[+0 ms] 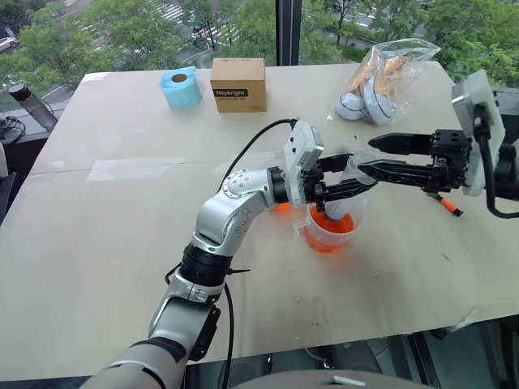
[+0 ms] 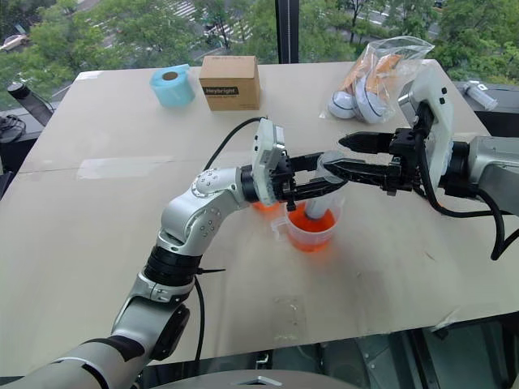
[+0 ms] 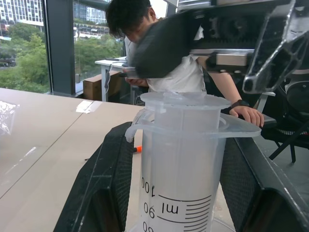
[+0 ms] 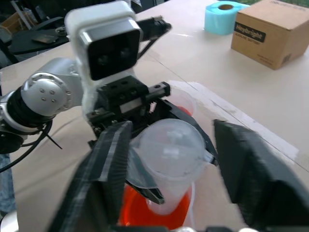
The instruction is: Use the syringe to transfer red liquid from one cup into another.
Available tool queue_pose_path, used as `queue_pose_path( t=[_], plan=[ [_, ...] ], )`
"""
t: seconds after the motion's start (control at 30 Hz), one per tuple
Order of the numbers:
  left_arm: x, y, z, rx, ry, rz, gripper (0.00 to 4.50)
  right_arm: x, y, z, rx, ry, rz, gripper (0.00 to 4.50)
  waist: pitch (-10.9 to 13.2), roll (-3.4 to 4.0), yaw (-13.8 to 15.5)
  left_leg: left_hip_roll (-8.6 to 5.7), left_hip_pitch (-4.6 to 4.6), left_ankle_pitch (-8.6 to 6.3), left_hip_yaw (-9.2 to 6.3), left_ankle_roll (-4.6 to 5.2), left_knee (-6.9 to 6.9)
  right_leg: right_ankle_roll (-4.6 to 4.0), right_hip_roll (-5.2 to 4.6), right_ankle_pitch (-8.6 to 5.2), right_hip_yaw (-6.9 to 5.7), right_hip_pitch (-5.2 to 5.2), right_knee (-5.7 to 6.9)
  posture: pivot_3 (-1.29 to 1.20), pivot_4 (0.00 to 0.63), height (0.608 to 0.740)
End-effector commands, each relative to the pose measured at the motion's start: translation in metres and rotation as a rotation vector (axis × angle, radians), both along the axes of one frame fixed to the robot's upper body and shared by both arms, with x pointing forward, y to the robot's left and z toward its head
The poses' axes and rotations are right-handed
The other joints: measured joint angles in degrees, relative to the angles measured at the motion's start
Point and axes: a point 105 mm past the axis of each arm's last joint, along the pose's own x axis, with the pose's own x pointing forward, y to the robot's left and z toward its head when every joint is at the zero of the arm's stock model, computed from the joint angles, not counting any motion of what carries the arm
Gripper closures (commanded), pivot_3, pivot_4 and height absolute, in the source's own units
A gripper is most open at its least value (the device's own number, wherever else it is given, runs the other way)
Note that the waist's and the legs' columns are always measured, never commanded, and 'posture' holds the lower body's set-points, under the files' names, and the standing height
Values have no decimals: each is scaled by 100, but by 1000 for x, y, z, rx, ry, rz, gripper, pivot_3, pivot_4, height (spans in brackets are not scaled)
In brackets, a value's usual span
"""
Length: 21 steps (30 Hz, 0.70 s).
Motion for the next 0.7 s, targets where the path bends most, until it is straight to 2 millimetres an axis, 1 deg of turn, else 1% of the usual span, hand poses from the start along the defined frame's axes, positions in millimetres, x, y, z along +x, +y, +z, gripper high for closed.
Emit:
queue_pose_path(
  t=[0.03, 0.17, 0.3, 0.37, 0.43, 0.47, 0.7],
  plan=[
    [-7, -4, 11, -32, -51, -22, 2474, -4, 0, 5, 4, -23, 7, 1793, 0, 0, -1, 0, 0, 0, 0, 0, 0, 0, 0, 0, 0, 0, 0, 0, 150, 740],
    [-7, -5, 10, -31, -50, -21, 2474, -5, 1, -1, -20, -13, 16, 1793, 0, 0, 0, 0, -1, 0, 0, 0, 0, 0, 0, 0, 0, 0, 0, 0, 150, 740],
    [-7, -5, 7, -20, -54, -20, 2474, -6, 3, -3, -27, -13, 25, 1793, 0, 0, -1, 0, 0, 0, 0, 0, 0, 0, 0, 0, 0, 0, 0, 0, 150, 740],
    [-7, -5, 6, -16, -55, -20, 2474, -6, 3, -3, -24, -17, 24, 2305, 0, 0, -1, 0, 0, 0, 0, 0, 0, 0, 0, 0, 0, 0, 0, 0, 150, 740],
    [-7, -5, 5, -12, -56, -20, 2474, -5, 4, -2, -21, -20, 26, 3020, 0, 0, -1, 0, 0, 0, 1, 0, 0, 0, 0, 0, 1, 0, 0, 0, 150, 740],
    [-8, -5, 4, -10, -57, -20, 2474, -6, 4, -2, -20, -22, 26, 3143, 0, 0, 0, 0, 0, 0, 0, 0, 0, 0, 1, 0, 0, 0, 0, 0, 150, 740],
    [-8, -6, -1, 5, -51, -17, 2474, -4, 4, -3, -20, -25, 19, 3143, 0, 0, 0, 0, 0, 0, 0, 0, 0, 0, 0, 0, 0, 0, 0, 0, 150, 740]
  ],
)
